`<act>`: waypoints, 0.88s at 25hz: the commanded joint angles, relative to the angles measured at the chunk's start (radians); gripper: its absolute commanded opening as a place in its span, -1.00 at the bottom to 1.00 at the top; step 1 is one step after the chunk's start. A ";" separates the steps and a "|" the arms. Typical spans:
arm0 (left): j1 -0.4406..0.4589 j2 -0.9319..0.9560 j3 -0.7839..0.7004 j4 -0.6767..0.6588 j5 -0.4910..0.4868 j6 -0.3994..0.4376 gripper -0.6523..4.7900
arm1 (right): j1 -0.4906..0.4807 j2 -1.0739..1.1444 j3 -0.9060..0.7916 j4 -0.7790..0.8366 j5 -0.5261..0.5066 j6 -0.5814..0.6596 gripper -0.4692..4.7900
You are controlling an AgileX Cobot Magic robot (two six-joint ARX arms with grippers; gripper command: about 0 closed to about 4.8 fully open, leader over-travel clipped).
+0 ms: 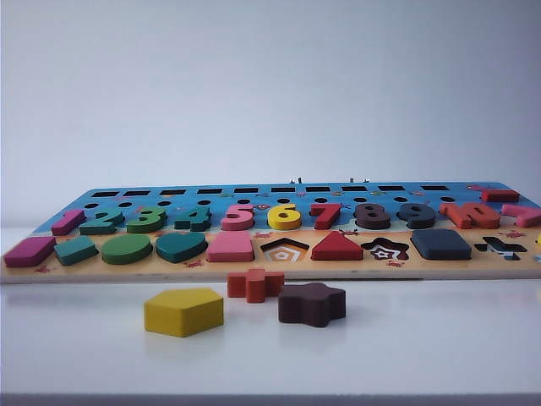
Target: Insert the cube into the slot.
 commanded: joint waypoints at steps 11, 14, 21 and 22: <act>0.000 -0.001 -0.001 0.001 0.002 -0.101 -0.74 | -0.001 -0.003 0.000 -0.003 0.038 -0.019 0.08; 0.000 -0.001 -0.001 0.001 0.002 -0.101 -0.74 | -0.001 -0.003 0.000 -0.005 0.038 -0.019 0.08; 0.000 -0.001 -0.001 0.001 0.002 -0.101 -0.74 | -0.001 -0.003 0.000 -0.008 0.037 -0.019 0.08; 0.000 -0.001 -0.001 0.002 0.002 -0.101 -0.74 | -0.001 -0.003 0.000 -0.008 0.037 -0.016 0.08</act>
